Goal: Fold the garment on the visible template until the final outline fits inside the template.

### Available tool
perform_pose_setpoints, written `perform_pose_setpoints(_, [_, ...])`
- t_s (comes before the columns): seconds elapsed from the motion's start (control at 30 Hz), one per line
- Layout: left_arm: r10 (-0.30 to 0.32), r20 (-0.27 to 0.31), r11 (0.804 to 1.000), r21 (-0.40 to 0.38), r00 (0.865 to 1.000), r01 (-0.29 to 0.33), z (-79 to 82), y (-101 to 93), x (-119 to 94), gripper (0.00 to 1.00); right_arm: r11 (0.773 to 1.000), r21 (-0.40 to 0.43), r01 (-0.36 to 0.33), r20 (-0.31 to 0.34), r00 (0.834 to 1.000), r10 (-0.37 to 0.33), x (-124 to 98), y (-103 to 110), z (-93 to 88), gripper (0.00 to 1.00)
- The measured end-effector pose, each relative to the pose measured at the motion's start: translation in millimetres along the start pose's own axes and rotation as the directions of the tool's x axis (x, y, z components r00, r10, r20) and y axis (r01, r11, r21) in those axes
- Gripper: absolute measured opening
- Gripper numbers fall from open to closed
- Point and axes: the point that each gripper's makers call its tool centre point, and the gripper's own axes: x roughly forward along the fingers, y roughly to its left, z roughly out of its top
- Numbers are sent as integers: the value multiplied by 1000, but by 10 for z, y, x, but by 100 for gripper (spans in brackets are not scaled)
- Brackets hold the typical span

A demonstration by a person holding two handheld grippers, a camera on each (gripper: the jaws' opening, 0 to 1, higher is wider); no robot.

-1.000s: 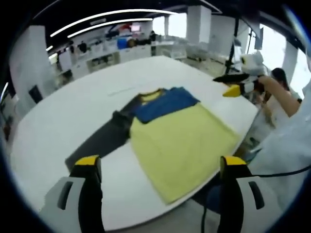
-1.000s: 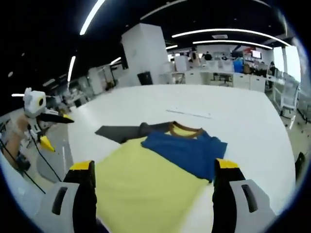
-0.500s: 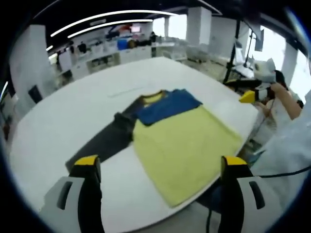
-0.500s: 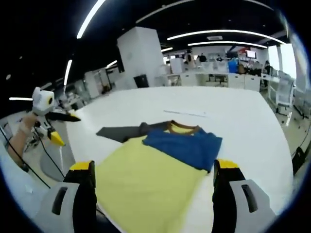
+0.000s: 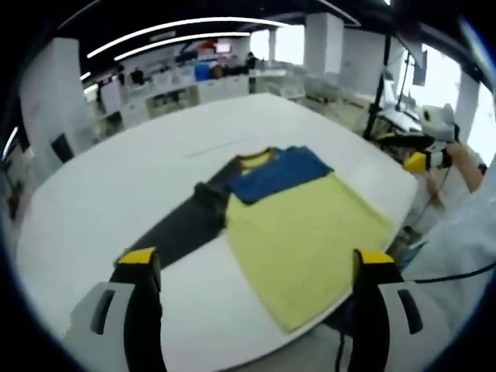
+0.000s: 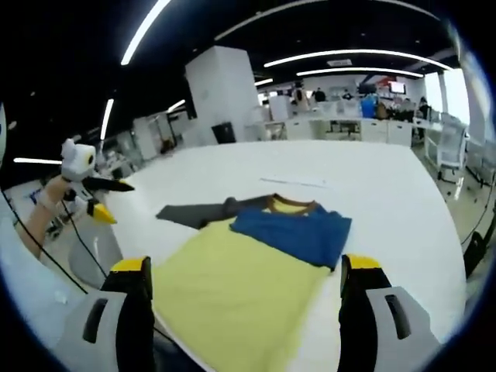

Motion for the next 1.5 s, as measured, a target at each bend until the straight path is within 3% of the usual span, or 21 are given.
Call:
perform_pose_setpoints(0.23, [16, 2, 1000, -23, 1000, -16, -26, 110, 1, 99, 1000, -21, 20, -28, 999, -20, -26, 30, -70, 100])
perform_pose_setpoints(0.63, [37, -21, 998, -57, 999, -38, -129, 260, 27, 99, 1000, -14, -3, -46, 999, 2, -104, 130, -121, 100])
perform_pose_setpoints(0.87, [80, -15, 993, -89, 997, -81, -144, 508, -26, 99, 1000, -31, 7, -39, 999, -8, -154, 128, -69, 100])
perform_pose_setpoints(1.5, [89, -58, 983, -154, 994, -97, -315, 1031, 154, 99, 1000, -10, 19, -57, 998, -19, -150, 131, -162, 100])
